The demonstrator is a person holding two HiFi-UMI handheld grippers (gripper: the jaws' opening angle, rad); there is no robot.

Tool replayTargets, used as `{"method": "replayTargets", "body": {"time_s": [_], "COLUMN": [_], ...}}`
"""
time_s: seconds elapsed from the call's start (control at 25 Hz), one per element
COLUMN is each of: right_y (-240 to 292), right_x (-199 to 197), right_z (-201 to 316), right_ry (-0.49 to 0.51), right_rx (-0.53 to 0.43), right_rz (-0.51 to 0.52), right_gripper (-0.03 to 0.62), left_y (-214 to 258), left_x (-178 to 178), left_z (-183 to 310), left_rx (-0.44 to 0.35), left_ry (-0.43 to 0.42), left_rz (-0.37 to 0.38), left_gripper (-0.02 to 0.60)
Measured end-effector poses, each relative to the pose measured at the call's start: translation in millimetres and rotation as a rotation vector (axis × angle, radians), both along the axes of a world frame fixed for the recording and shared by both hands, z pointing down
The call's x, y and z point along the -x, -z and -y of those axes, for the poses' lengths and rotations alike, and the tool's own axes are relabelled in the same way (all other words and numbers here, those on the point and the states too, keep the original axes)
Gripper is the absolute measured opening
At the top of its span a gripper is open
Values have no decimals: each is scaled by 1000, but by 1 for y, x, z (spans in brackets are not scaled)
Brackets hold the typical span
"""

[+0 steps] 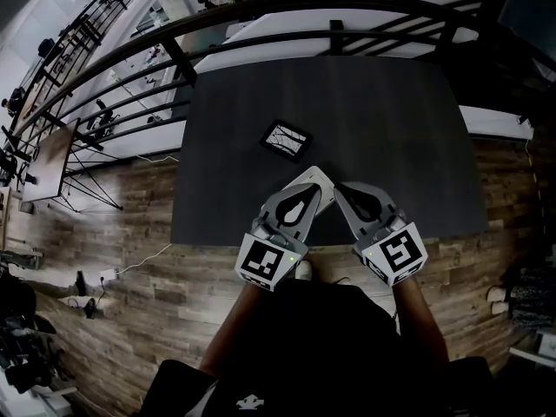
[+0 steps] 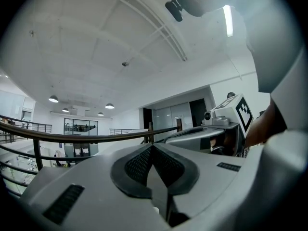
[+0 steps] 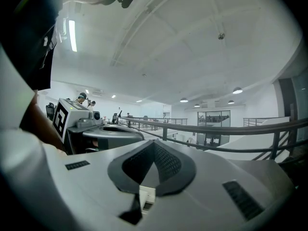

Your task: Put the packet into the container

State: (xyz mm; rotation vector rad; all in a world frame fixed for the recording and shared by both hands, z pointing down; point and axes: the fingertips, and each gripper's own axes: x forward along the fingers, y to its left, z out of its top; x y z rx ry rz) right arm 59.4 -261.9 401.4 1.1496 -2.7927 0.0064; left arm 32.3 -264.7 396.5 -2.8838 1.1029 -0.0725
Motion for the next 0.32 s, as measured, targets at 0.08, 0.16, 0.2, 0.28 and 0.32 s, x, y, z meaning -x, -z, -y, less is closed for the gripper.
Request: {"method": "replayTargets", "body": {"time_s": [0.08,0.16,0.2,0.28,0.32], "right_y": [-2,-3,-2,-1,-1], "right_x": [-1,-2,-2,-1,-1], "right_z": [-1,-2,-2,-3,-3], "right_ry": [5,7,8,9,10], "right_rx": [5,4,3,1,1], "right_rz": [-9,-8,-7,-9,-11], "right_gripper": [3,3,3,3,3], "left_y": [0,0,1,2,2], "left_x": [0,0,0,1,1], "left_z": [1,1,1,1,1], "left_rx": [-2,-1,3,12,16], "left_ry": [2,2,2,2,3], "left_rz": [2,-1,-7,-20,-26], "left_gripper": [6,6,6,6,6]}}
